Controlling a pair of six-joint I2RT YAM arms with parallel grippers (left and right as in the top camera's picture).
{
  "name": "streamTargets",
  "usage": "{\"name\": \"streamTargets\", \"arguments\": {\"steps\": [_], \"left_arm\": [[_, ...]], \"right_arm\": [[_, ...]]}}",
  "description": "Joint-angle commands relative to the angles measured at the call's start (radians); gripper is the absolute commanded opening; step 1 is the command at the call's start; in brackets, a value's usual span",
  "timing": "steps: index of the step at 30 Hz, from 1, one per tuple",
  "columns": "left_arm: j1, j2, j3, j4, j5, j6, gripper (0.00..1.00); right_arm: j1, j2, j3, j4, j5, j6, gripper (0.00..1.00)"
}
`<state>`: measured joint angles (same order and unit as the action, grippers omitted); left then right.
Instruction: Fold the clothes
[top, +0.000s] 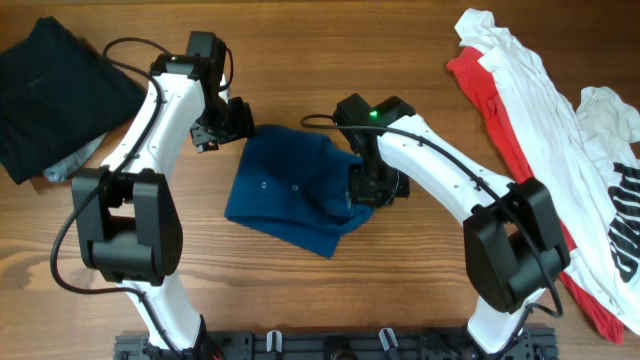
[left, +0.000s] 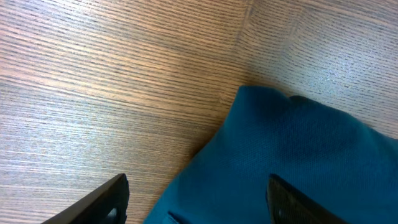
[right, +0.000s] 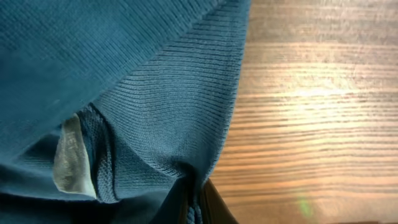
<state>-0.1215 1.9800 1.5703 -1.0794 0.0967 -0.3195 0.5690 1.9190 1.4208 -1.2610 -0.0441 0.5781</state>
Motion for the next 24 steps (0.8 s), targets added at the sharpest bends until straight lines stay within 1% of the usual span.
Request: {"name": "streamTargets", "arguments": {"steps": [1, 4, 6, 9, 13, 17, 18, 20, 22, 24], "left_arm": [[0.002, 0.005, 0.012, -0.001, -0.013, -0.002, 0.7], [0.002, 0.005, 0.012, -0.002, -0.013, -0.002, 0.71], [0.002, 0.005, 0.012, -0.002, -0.013, -0.002, 0.7], [0.002, 0.005, 0.012, -0.002, -0.013, -0.002, 0.71], [0.002, 0.005, 0.012, -0.001, -0.013, -0.002, 0.72], [0.002, 0.005, 0.012, 0.0, -0.013, -0.002, 0.73], [0.002, 0.005, 0.012, 0.001, -0.013, -0.002, 0.73], [0.002, 0.005, 0.012, 0.006, -0.013, -0.003, 0.73], [0.002, 0.005, 0.012, 0.007, -0.013, -0.003, 0.73], [0.002, 0.005, 0.012, 0.004, -0.013, -0.002, 0.73]], "right_arm": [[0.014, 0.021, -0.006, -0.008, -0.013, -0.03, 0.15], [0.014, 0.021, -0.006, -0.009, -0.064, -0.074, 0.2], [0.014, 0.021, -0.006, -0.012, -0.088, -0.116, 0.27], [0.014, 0.021, -0.006, -0.023, -0.069, -0.126, 0.27], [0.006, 0.021, -0.006, -0.029, 0.016, -0.056, 0.26], [0.005, 0.021, -0.006, -0.005, 0.021, -0.061, 0.24], [0.005, 0.021, -0.006, -0.001, 0.021, -0.072, 0.24], [0.005, 0.021, -0.006, 0.026, 0.023, -0.085, 0.31], [0.003, 0.021, -0.006, 0.084, 0.026, -0.084, 0.35], [-0.002, 0.021, -0.006, 0.146, 0.026, -0.08, 0.36]]}}
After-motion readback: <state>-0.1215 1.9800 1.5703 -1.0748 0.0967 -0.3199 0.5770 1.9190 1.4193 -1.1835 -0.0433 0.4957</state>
